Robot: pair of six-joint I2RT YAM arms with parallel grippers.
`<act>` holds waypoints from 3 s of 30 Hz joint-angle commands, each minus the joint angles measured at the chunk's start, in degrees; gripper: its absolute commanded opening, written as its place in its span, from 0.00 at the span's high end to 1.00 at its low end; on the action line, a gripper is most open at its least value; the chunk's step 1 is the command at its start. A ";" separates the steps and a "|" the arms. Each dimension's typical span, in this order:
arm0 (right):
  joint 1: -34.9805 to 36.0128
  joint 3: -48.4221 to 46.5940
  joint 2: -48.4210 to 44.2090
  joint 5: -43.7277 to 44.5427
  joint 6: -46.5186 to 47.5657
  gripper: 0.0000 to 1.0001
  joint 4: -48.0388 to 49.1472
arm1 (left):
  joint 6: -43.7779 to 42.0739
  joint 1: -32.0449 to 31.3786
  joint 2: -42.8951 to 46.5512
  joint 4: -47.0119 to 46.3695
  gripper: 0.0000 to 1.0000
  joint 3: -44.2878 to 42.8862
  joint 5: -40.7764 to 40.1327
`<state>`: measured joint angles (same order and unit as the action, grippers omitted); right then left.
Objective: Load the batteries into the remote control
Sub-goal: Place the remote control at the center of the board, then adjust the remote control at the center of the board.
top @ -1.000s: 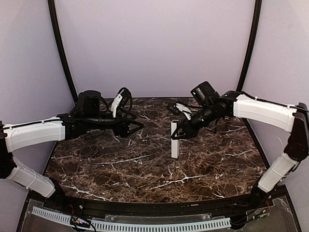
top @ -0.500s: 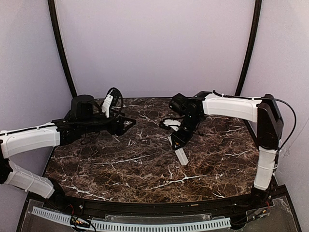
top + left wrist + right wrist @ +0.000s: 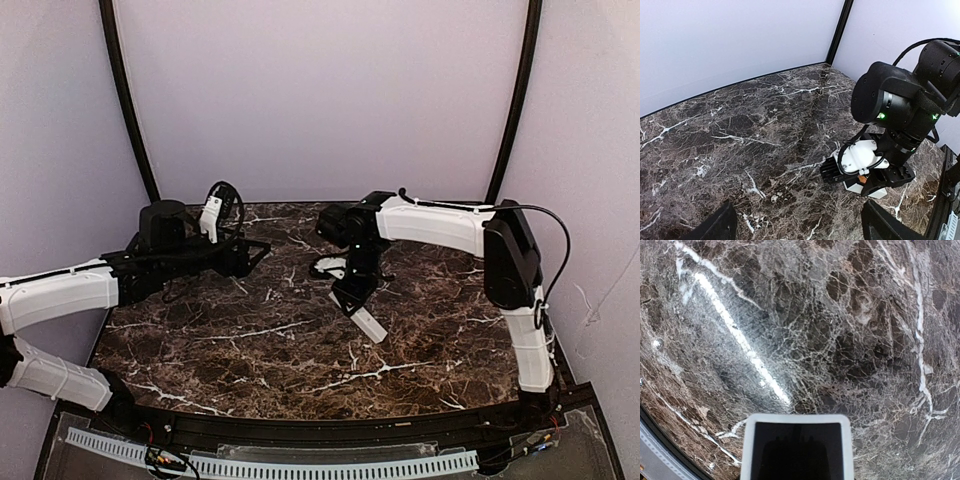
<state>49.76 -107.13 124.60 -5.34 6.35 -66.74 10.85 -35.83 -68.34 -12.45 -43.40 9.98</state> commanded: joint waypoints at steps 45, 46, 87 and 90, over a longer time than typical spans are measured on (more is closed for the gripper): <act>-3.52 6.18 -4.16 -7.58 -2.64 0.32 15.18 | 0.61 0.68 1.19 -0.85 0.12 1.45 -2.85; -4.97 8.84 -6.37 -6.88 -3.00 0.32 16.59 | 0.63 0.72 1.23 -0.79 0.12 1.44 -2.81; 3.83 33.41 -10.97 -6.32 -5.90 0.29 28.39 | 3.49 0.77 -4.44 2.64 0.07 -2.09 -3.55; 5.34 32.43 -9.60 -7.85 -6.81 0.28 29.09 | 4.04 0.77 -5.46 3.31 0.05 -2.96 -3.24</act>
<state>52.95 -74.48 111.31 -8.01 2.42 -37.26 13.41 -35.48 -72.95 -11.35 -44.23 6.76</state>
